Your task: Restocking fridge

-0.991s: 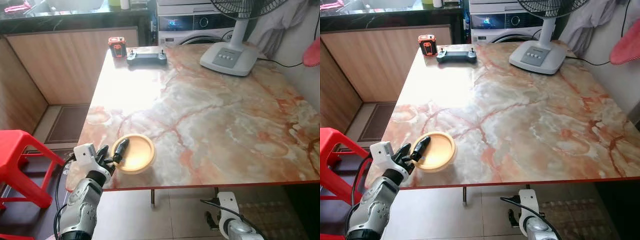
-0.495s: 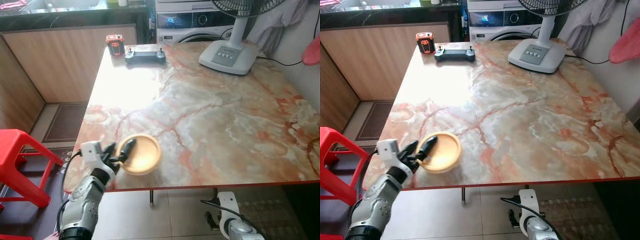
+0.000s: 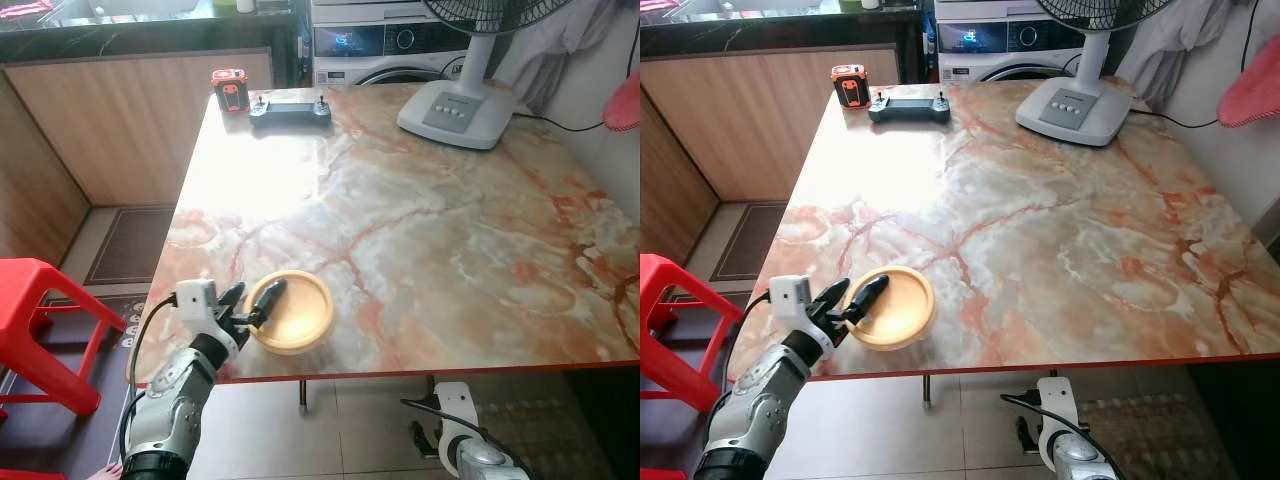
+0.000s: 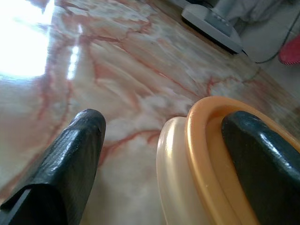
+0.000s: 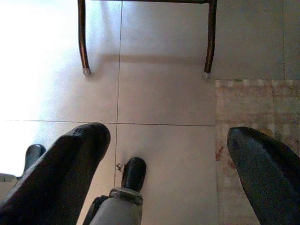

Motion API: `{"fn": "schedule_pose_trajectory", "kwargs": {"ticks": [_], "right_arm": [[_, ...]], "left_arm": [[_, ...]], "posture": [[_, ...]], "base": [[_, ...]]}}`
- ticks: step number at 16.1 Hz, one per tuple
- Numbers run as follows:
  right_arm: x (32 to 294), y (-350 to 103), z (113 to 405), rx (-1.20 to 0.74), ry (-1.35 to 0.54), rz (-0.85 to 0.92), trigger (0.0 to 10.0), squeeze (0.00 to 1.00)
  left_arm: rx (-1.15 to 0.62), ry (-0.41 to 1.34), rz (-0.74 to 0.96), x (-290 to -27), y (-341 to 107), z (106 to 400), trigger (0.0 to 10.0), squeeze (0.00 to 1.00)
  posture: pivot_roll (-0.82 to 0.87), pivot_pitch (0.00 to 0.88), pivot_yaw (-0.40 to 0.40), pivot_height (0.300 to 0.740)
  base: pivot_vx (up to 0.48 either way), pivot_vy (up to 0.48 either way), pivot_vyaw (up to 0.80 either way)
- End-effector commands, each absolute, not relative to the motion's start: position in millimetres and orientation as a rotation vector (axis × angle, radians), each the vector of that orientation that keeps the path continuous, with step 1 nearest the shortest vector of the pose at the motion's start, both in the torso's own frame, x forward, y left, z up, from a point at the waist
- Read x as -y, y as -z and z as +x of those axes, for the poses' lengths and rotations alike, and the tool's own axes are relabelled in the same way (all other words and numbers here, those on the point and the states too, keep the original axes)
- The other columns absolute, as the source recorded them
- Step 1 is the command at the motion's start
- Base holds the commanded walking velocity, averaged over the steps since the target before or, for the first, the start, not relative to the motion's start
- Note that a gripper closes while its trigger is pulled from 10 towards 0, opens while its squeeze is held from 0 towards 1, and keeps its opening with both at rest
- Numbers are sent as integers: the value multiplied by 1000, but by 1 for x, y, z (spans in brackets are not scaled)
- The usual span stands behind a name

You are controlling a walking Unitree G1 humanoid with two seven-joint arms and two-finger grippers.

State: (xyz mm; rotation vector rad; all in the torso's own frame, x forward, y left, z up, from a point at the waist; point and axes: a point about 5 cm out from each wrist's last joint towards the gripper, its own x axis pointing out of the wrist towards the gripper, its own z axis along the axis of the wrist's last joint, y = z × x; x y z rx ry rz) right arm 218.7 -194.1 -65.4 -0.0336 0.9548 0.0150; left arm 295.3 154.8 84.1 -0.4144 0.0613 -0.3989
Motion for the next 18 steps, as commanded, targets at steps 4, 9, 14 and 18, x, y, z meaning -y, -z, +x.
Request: {"fn": "schedule_pose_trajectory", "kwargs": {"ticks": [4, 9, 14, 18], "right_arm": [[194, 65, 220, -944, -12, -24, 10000, 0], [193, 64, 221, -939, -13, -22, 10000, 0], [192, 64, 221, -926, -16, -9, 10000, 0], [193, 64, 220, -927, -14, -8, 10000, 0]], "left_arm": [[-50, 451, -388, -147, -91, 297, 10000, 0], [-37, 489, -361, -144, -94, 296, 10000, 0], [-45, 510, -360, -140, -91, 294, 10000, 0], [-71, 522, -399, -138, -86, 296, 10000, 0]], "posture": [[41, 62, -4, 740], [42, 61, -5, 740], [39, 62, -4, 740], [31, 69, -7, 740]], "base": [[0, 0, 0], [0, 0, 0], [0, 0, 0], [0, 0, 0]]}}
